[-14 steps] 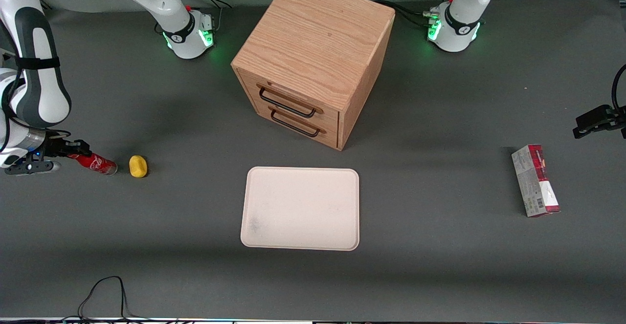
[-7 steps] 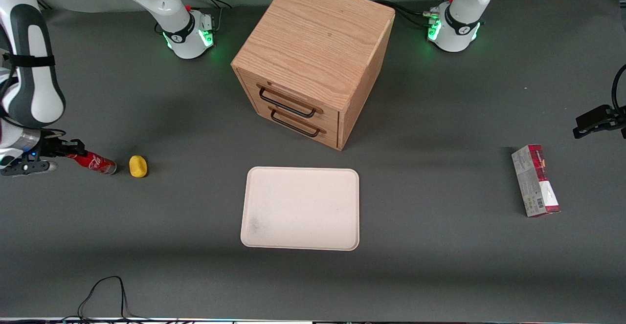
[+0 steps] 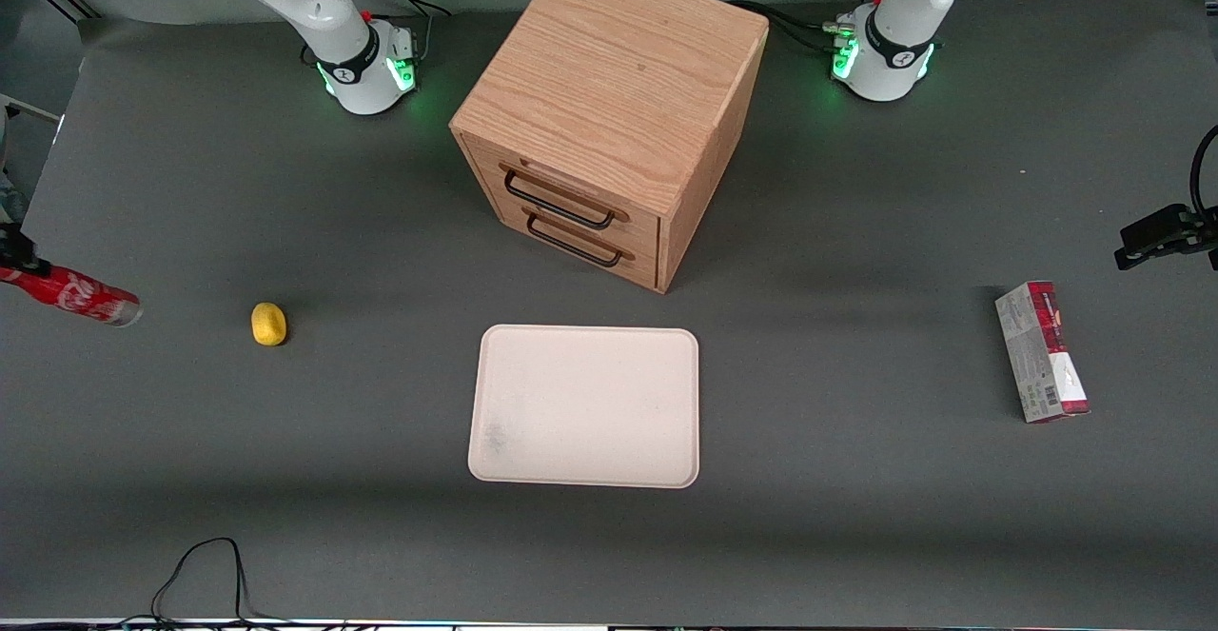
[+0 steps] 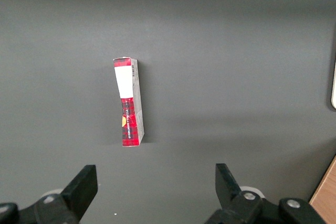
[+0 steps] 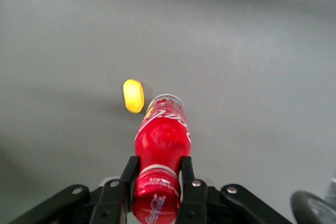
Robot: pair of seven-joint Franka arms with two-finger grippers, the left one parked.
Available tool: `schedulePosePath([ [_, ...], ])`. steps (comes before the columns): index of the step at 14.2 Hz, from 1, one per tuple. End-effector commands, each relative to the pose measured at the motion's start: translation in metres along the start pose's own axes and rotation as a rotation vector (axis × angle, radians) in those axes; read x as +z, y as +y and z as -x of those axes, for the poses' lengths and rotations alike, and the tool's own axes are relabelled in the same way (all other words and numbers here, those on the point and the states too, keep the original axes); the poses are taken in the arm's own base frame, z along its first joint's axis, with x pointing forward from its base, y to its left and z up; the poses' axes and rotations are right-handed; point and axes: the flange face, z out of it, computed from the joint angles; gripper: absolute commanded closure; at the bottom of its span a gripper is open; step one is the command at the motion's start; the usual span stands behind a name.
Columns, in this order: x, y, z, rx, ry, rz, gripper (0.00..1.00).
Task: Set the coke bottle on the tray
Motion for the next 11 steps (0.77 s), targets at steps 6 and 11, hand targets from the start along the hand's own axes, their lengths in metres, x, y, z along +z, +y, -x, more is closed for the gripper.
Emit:
schedulePosePath([
  [6,-0.103,-0.023,0.014,-0.053,0.006,0.037,1.0],
  [11,-0.091,-0.115,-0.059,-0.13,0.008,0.049,1.0],
])
